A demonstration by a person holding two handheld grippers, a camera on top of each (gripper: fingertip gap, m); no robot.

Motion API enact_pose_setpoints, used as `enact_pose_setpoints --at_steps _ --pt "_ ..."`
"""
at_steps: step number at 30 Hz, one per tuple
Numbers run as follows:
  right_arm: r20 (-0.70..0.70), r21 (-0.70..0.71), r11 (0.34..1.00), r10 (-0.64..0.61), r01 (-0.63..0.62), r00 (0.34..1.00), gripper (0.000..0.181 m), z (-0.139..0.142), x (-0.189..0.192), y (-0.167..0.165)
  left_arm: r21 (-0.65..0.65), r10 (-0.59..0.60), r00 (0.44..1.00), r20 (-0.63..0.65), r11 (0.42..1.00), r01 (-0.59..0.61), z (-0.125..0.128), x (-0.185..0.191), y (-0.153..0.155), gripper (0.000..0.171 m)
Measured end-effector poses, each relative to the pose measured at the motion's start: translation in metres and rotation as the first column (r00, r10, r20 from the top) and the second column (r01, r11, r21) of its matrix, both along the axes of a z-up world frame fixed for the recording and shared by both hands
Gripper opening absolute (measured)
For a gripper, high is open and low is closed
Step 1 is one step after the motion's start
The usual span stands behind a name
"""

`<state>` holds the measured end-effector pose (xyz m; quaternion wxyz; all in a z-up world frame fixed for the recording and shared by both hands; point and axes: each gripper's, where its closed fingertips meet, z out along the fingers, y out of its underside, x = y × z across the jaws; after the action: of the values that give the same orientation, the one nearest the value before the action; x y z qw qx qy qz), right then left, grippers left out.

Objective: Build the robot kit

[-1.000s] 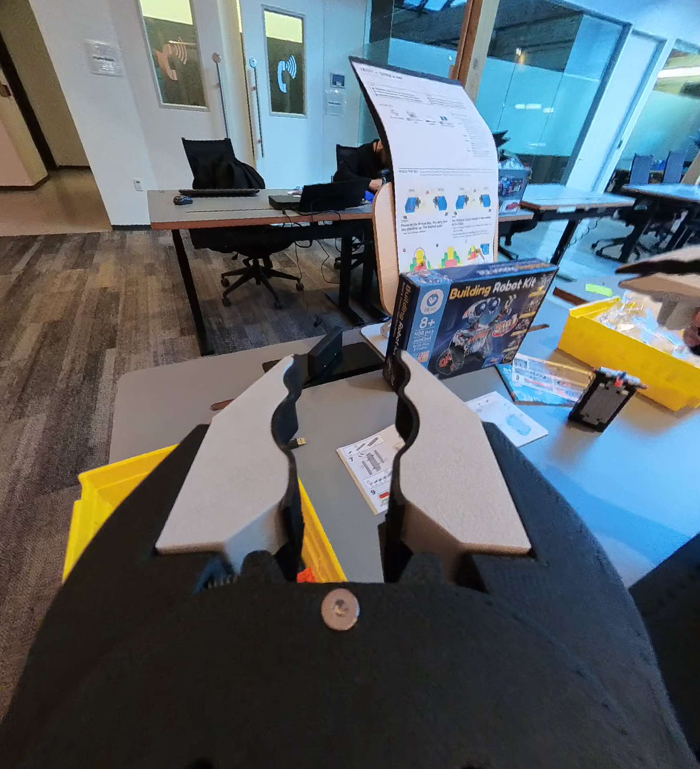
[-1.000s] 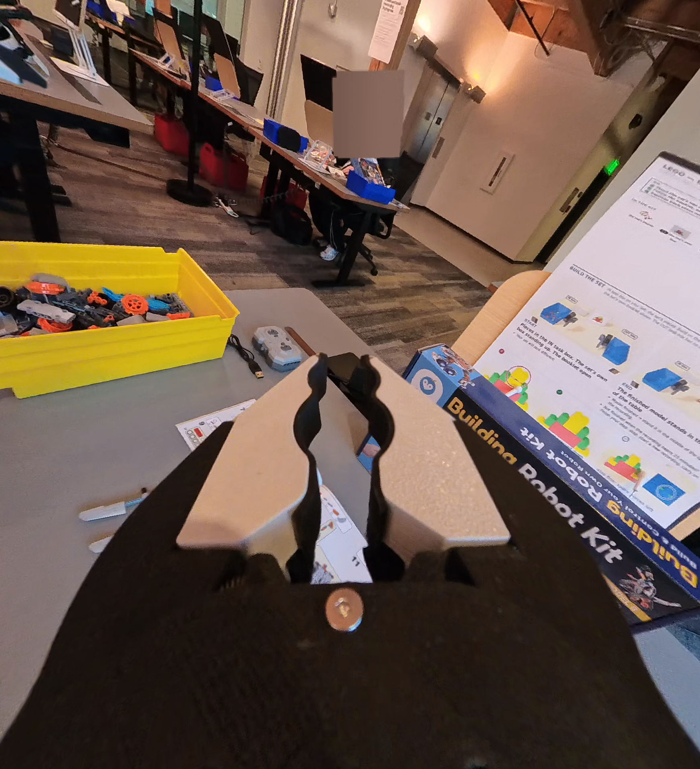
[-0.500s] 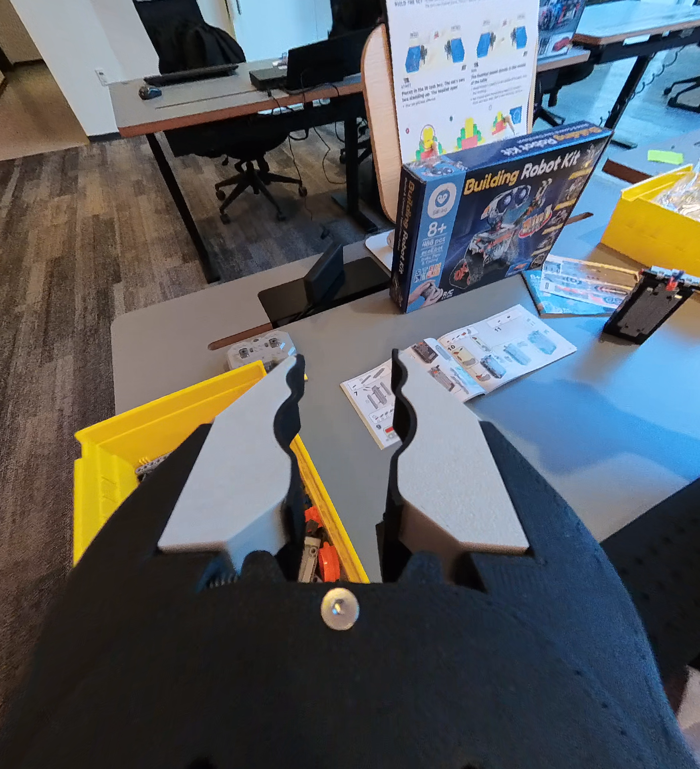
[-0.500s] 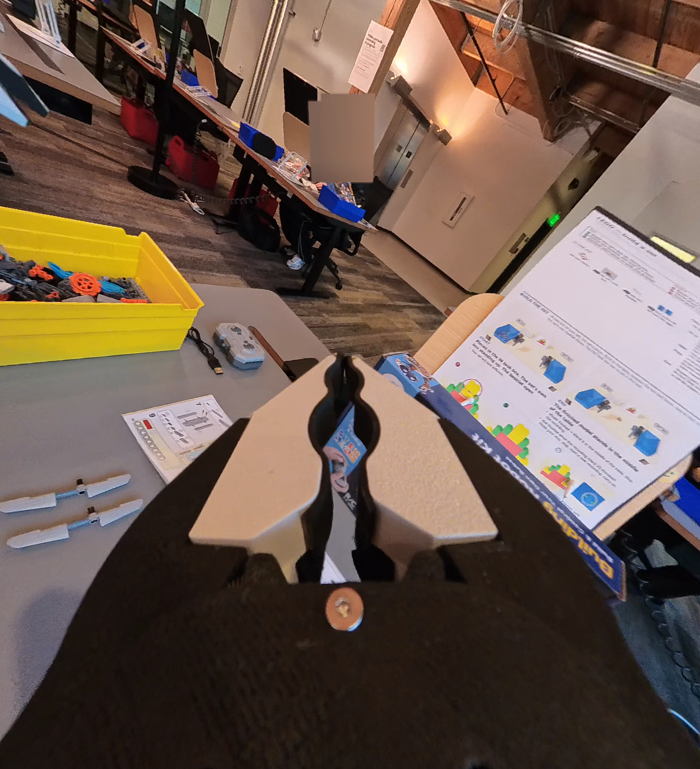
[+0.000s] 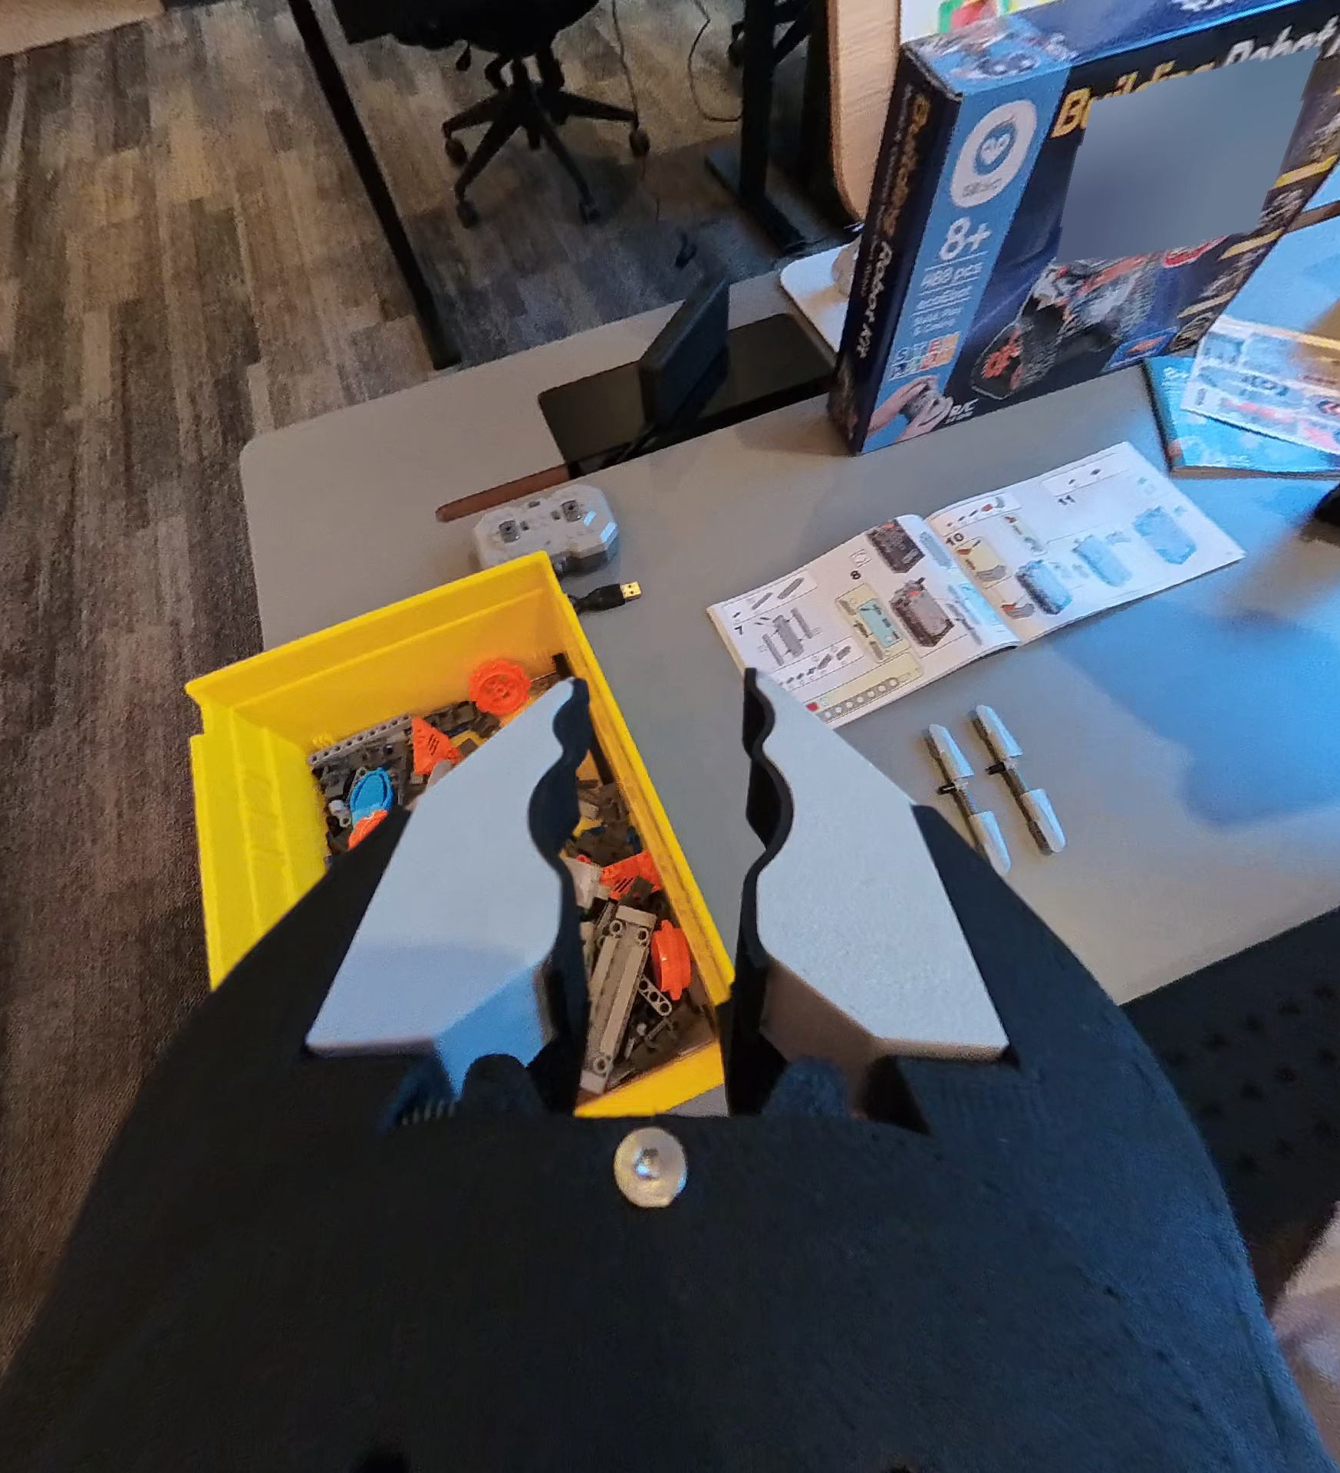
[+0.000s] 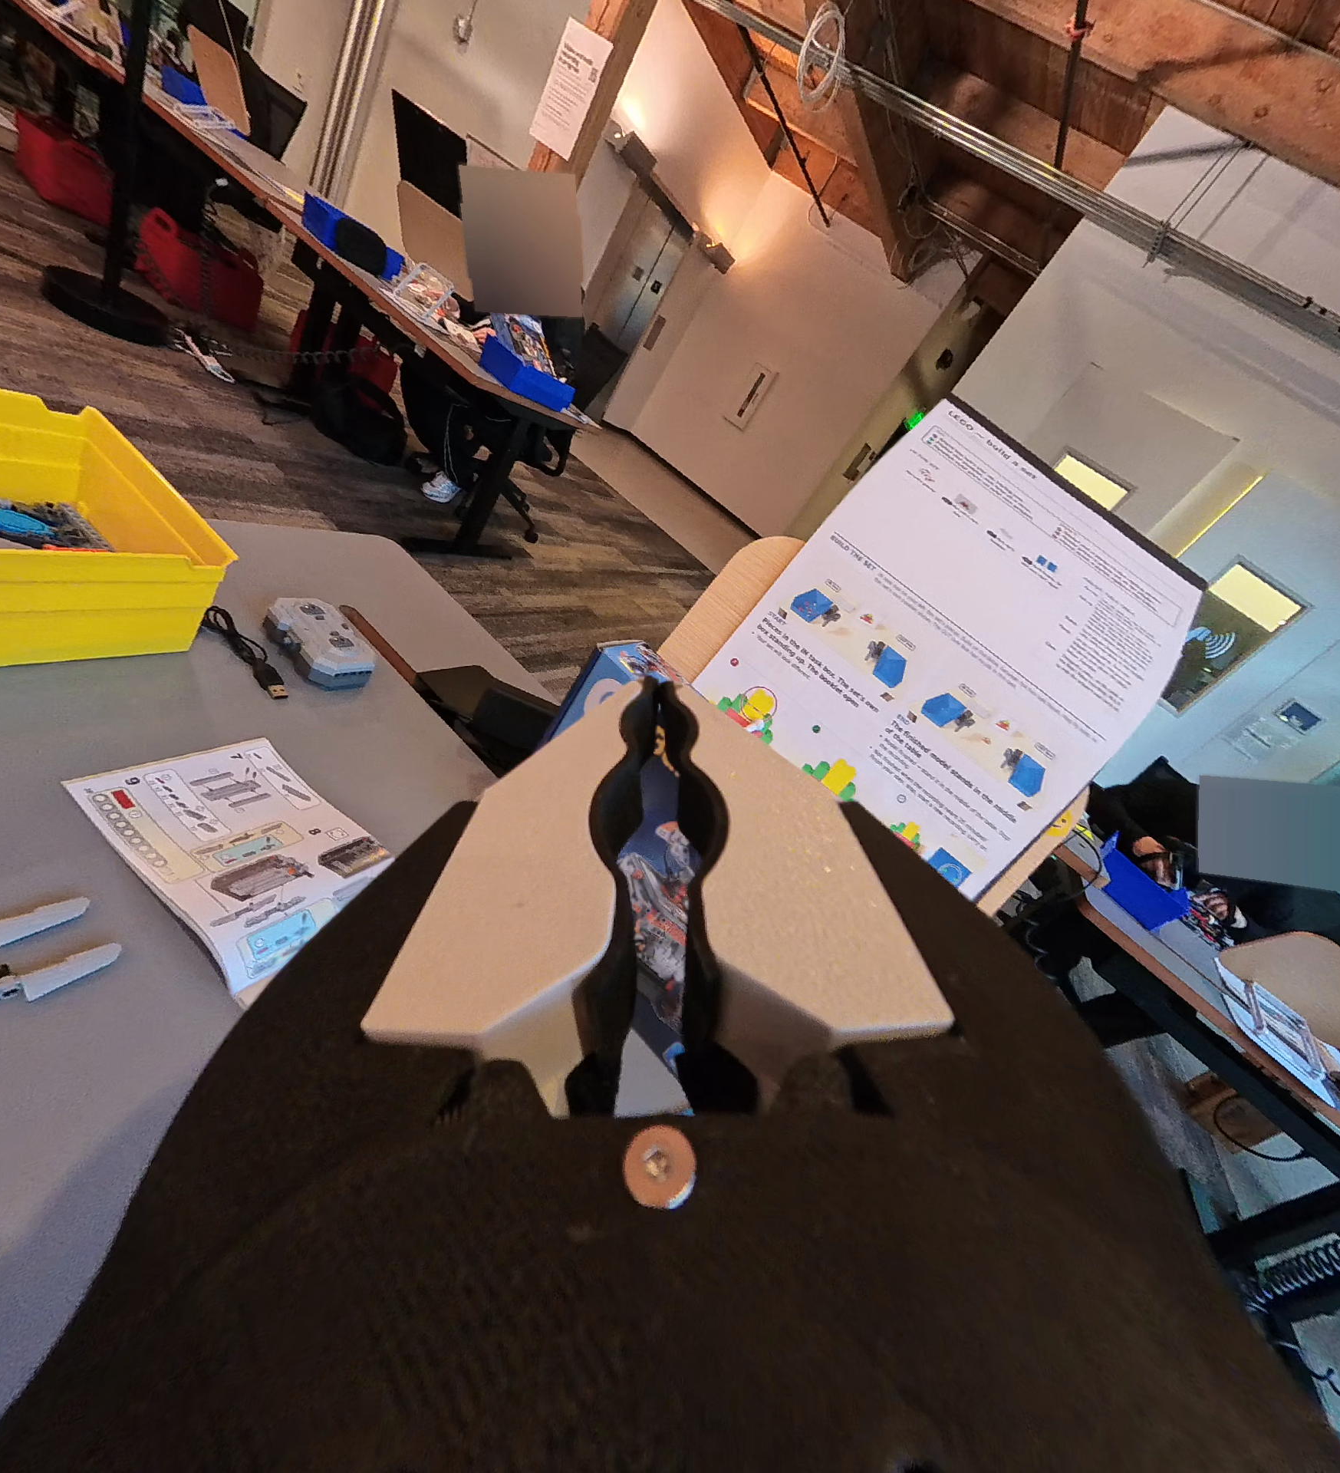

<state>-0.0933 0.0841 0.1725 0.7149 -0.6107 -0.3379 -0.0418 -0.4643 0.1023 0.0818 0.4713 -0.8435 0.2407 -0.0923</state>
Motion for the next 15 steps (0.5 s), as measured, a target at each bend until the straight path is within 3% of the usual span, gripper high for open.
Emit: enact_pose_setpoints --at_steps 15 --pt "0.038 -0.013 0.999 -0.042 0.042 0.998 0.0 -0.005 0.015 0.003 -0.041 -0.001 0.999 -0.042 0.999 -0.001 -0.01 -0.001 -0.001 0.038"
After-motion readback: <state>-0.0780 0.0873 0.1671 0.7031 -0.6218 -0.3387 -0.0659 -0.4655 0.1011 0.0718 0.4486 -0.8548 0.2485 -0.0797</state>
